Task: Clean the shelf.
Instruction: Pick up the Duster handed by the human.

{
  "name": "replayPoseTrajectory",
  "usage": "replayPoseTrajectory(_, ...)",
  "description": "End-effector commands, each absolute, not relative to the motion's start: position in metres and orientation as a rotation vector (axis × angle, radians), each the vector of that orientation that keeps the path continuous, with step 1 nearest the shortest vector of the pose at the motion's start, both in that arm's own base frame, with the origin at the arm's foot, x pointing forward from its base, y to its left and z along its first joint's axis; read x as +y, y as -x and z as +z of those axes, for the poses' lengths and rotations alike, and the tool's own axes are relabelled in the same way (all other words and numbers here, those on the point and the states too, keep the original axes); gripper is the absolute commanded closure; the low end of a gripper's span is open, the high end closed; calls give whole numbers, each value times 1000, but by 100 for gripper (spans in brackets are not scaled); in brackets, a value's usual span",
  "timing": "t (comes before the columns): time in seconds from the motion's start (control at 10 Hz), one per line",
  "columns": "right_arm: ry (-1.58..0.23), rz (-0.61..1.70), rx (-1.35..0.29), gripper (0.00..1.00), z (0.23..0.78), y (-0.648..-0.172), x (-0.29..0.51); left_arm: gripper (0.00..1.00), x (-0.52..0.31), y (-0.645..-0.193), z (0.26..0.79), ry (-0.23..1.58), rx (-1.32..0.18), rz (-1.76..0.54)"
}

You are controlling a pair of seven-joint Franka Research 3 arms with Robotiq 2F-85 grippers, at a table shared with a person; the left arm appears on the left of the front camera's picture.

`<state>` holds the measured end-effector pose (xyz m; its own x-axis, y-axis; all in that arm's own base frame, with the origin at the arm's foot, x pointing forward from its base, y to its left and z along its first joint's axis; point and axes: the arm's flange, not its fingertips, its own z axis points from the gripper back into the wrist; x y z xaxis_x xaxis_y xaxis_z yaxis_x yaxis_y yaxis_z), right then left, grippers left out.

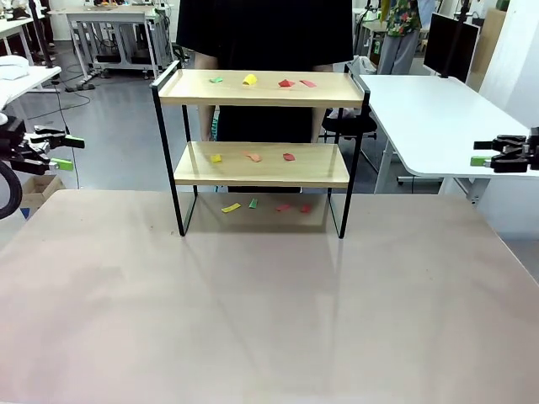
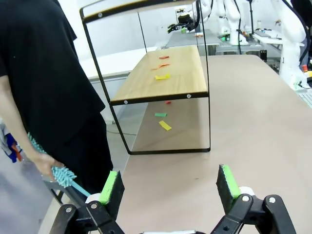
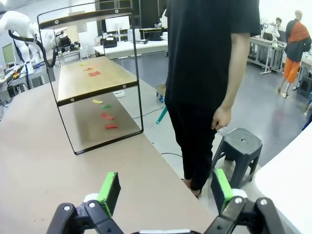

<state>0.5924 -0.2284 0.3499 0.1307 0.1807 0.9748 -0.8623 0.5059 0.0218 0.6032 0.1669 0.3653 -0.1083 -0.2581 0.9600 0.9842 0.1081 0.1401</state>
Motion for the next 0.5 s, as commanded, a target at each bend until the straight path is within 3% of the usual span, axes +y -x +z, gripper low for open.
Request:
replayPoseTrajectory(0.0, -709, 867, -1271, 0, 347, -598, -230, 0, 173, -610, 364, 894, -1216, -1304)
replayPoseTrajectory(0.4, -720, 845, -1301, 0, 345, -600, -232, 0, 180, -604, 375, 976, -1347, -1279)
